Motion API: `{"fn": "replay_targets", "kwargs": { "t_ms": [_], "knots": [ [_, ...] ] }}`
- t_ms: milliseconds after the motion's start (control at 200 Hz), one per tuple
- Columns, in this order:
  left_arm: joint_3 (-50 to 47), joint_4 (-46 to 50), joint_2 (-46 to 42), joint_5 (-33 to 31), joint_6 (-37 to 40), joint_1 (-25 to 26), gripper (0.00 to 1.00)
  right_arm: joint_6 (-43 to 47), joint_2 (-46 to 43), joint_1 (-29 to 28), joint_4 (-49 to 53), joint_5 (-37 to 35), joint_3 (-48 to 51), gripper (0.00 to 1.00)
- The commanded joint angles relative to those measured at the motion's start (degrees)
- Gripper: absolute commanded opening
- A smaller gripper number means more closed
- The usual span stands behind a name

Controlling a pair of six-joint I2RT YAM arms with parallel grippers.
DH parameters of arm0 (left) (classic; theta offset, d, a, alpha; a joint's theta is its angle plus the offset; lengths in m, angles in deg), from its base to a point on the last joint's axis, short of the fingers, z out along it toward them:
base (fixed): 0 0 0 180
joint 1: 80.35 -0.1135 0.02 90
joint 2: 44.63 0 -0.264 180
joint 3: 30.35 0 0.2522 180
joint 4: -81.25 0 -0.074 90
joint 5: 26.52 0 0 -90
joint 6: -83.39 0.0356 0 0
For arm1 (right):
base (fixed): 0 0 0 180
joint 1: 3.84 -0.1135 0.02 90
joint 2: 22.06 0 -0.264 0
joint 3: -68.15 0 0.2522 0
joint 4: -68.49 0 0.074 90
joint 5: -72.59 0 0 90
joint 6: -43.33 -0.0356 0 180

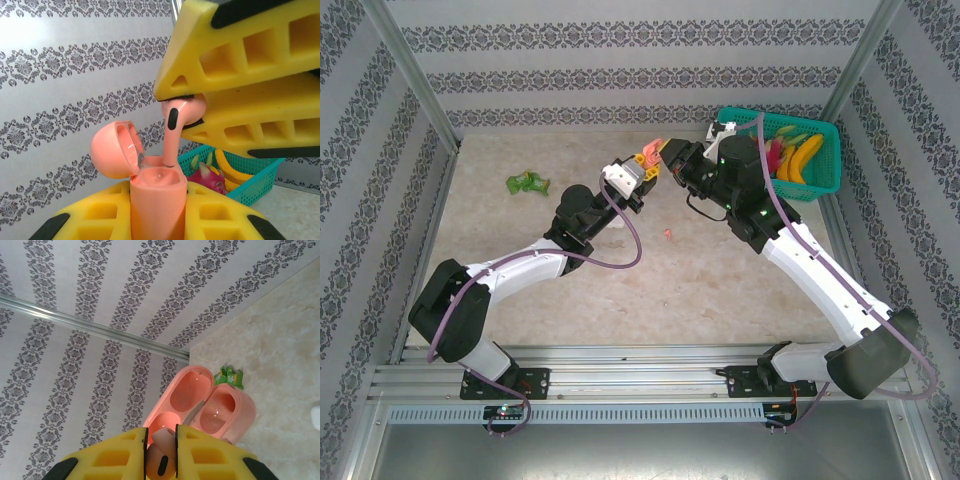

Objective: Insert the wireless bluetooth earbuds into the charging case

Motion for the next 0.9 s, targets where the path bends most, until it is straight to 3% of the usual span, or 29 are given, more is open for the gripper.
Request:
{"fn": "replay_targets", "kwargs": {
  "t_ms": [0,894],
  "knots": [
    [1.72,-3.45,0.76,-0.04,-1.54,0.47,0.0,-1.02,-0.39,-0.72,-2.56,1.08,0.38,0.18],
    [2.07,-2.65,-0.28,0.44,-2.16,0.43,0.0,-3.24,0.6,-1.18,-3.21,1.08,4.58,0.18]
  ]
}}
